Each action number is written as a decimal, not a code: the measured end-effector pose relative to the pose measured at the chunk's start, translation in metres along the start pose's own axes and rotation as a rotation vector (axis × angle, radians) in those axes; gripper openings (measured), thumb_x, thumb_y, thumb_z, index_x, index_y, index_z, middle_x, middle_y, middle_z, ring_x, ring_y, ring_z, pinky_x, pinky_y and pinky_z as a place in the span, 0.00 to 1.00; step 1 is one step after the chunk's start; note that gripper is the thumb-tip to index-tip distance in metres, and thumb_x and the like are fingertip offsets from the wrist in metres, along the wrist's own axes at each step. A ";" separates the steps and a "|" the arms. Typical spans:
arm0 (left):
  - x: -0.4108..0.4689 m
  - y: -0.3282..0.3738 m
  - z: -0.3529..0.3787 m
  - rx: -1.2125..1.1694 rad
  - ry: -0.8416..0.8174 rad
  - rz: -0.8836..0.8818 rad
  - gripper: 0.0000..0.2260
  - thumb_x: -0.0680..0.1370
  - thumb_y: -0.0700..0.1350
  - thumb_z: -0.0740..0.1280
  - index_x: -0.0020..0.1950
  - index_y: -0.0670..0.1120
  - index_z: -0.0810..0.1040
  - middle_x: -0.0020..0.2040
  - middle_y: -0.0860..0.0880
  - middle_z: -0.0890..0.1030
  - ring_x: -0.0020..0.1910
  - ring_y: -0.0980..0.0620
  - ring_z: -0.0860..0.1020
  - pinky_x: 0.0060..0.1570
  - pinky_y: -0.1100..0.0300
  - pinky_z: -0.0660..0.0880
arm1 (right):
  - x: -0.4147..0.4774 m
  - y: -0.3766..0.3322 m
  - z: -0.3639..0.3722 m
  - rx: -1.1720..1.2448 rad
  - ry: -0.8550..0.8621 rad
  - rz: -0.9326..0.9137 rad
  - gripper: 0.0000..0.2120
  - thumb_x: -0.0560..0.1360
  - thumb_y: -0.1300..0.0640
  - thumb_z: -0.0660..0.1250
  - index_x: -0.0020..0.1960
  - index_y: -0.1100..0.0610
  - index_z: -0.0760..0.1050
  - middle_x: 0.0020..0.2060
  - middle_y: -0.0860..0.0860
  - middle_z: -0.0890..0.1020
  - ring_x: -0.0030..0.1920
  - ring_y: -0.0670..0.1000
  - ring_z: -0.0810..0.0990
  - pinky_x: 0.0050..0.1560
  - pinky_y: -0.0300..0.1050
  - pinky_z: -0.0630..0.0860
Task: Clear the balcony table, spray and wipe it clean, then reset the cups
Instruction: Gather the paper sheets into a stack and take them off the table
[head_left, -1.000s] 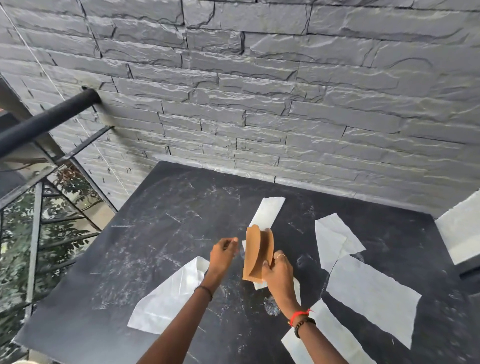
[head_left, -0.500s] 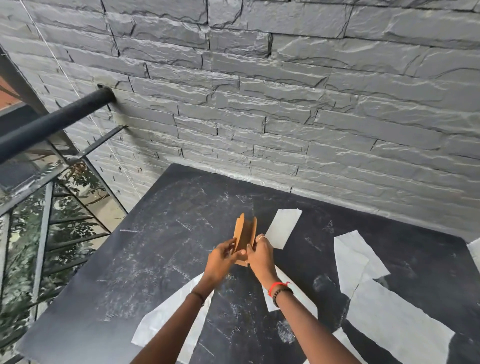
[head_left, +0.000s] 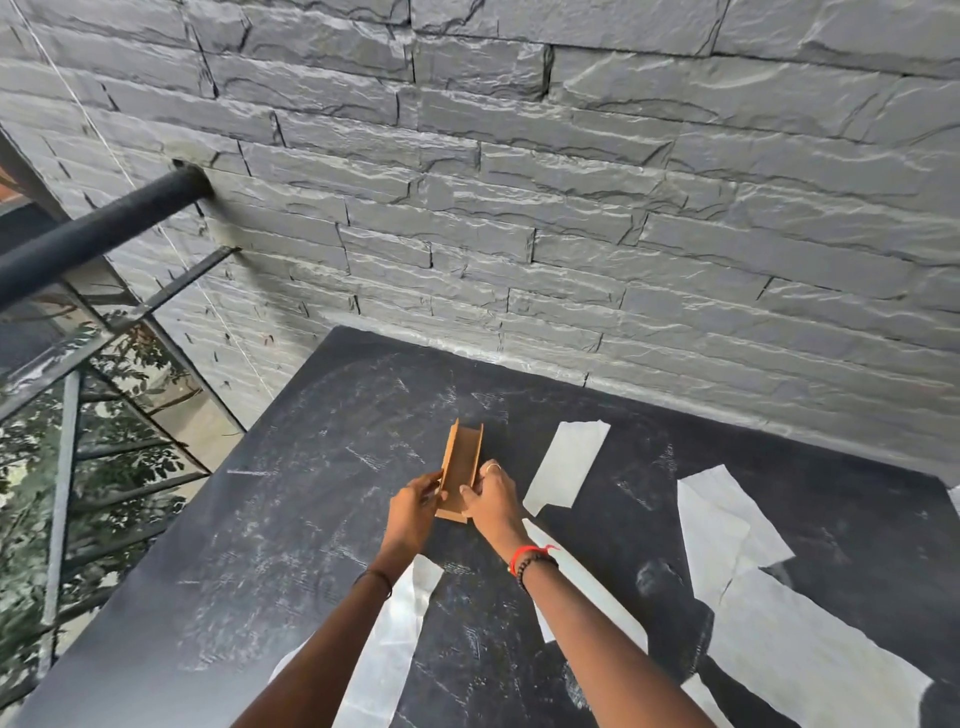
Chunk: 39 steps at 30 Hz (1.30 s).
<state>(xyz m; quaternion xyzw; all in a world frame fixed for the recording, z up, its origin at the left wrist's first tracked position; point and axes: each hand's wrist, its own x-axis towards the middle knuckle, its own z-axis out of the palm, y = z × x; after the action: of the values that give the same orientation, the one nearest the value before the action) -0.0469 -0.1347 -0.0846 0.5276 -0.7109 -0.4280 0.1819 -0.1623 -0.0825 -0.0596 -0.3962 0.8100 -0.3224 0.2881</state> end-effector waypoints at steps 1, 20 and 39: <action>0.000 0.000 0.000 -0.006 0.004 0.003 0.14 0.78 0.35 0.64 0.64 0.38 0.77 0.60 0.41 0.81 0.59 0.44 0.79 0.50 0.70 0.69 | 0.000 0.000 0.001 0.005 -0.007 0.000 0.10 0.74 0.60 0.68 0.43 0.57 0.66 0.48 0.58 0.79 0.49 0.56 0.78 0.47 0.45 0.71; -0.066 -0.012 0.017 -0.255 0.292 -0.063 0.11 0.82 0.44 0.60 0.61 0.41 0.73 0.57 0.45 0.77 0.51 0.46 0.76 0.51 0.58 0.69 | -0.086 0.088 -0.083 -0.047 0.202 -0.046 0.04 0.74 0.66 0.64 0.43 0.60 0.77 0.40 0.51 0.81 0.43 0.52 0.79 0.47 0.45 0.76; -0.115 0.025 0.089 -0.424 -0.244 -0.027 0.25 0.77 0.30 0.60 0.69 0.51 0.65 0.69 0.47 0.69 0.68 0.48 0.70 0.68 0.53 0.69 | -0.127 0.129 -0.107 0.418 -0.106 0.198 0.03 0.75 0.60 0.66 0.42 0.57 0.78 0.39 0.53 0.80 0.43 0.53 0.78 0.48 0.45 0.72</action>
<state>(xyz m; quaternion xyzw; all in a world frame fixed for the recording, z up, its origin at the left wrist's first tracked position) -0.0818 0.0088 -0.0926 0.4315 -0.6149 -0.6304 0.1957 -0.2323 0.1152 -0.0627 -0.2629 0.7444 -0.4319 0.4362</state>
